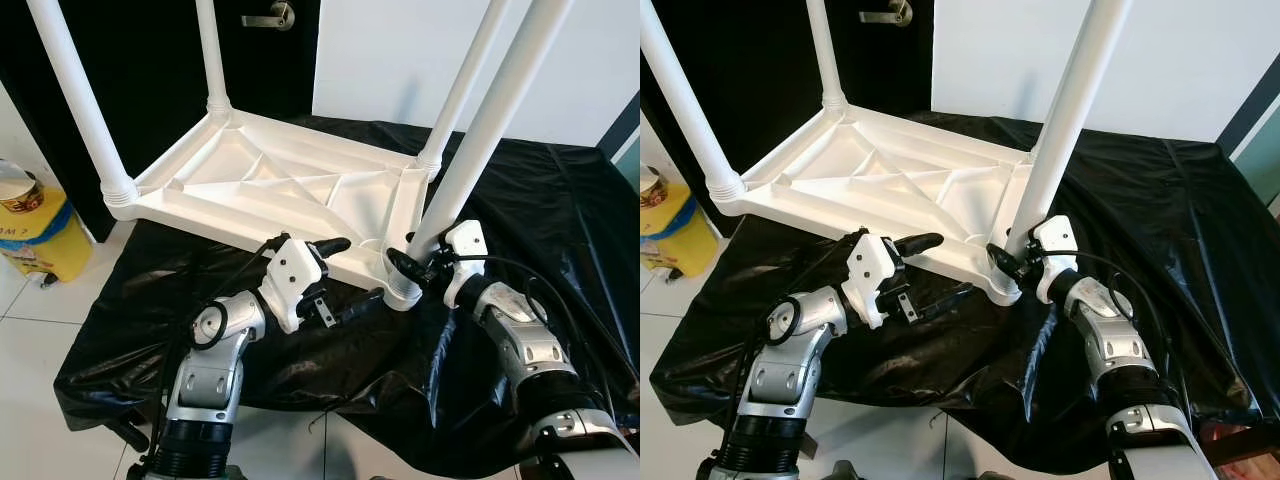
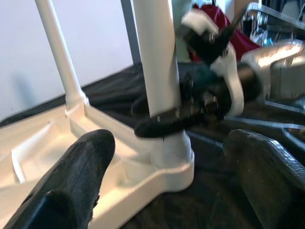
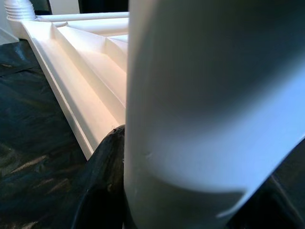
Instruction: Building children table
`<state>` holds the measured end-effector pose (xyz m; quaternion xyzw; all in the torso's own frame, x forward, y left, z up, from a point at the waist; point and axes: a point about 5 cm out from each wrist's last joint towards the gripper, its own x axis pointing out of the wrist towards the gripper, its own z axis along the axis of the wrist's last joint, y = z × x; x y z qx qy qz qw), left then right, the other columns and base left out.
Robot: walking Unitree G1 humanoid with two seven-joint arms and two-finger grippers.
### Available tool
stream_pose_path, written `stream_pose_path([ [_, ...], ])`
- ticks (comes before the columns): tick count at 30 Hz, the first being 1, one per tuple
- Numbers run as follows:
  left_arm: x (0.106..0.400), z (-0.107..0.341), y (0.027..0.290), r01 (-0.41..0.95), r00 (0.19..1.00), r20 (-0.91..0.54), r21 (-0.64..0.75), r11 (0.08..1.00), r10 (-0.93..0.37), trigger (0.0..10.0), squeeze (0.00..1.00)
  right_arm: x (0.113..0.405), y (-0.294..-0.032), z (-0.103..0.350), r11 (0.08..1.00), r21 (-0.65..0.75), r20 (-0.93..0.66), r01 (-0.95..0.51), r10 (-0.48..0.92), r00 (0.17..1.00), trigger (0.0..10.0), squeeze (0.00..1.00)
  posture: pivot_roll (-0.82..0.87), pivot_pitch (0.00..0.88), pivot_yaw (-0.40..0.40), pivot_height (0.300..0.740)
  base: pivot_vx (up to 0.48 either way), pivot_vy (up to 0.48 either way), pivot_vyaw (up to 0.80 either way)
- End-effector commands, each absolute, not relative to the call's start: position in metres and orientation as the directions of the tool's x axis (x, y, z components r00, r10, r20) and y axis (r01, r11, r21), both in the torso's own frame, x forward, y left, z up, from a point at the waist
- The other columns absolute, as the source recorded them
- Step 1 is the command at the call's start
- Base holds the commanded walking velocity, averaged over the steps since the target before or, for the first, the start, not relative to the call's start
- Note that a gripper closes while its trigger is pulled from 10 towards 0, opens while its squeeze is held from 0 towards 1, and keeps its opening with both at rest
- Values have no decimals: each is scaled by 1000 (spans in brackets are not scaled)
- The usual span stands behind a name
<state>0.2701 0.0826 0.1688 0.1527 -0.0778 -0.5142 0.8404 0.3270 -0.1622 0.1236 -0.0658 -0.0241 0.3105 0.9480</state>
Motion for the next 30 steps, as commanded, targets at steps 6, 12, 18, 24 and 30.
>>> stream_pose_path([
  [6, 279, 164, 84, 753, 597, 9, 340, 564, -802, 10000, 0, 320, -152, 105, 857, -123, -30, -500, 500, 865, 10000, 0, 67, 16, -84, 740, 0, 0, 0],
  [12, 283, 166, 85, 747, 598, 16, 349, 565, -801, 10000, 0, 314, -150, 104, 929, -90, 7, -358, 360, 933, 10000, 0, 39, 20, -62, 740, 0, 0, 0],
  [18, 287, 167, 84, 745, 599, 24, 348, 569, -800, 10000, 0, 308, -151, 105, 978, -102, 26, -183, 186, 982, 10000, 0, 26, 21, -46, 740, 0, 0, 0],
  [24, 288, 167, 84, 742, 601, 30, 348, 573, -798, 10000, 0, 303, -145, 99, 999, -50, 11, 12, -12, 1000, 10000, 0, 18, 21, -34, 740, 0, 0, 0],
  [30, 290, 168, 85, 727, 617, 41, 351, 589, -786, 10000, 0, 298, -127, 100, 999, -12, 15, 39, -39, 999, 10000, 0, 28, 18, -32, 740, 0, 0, 0],
])
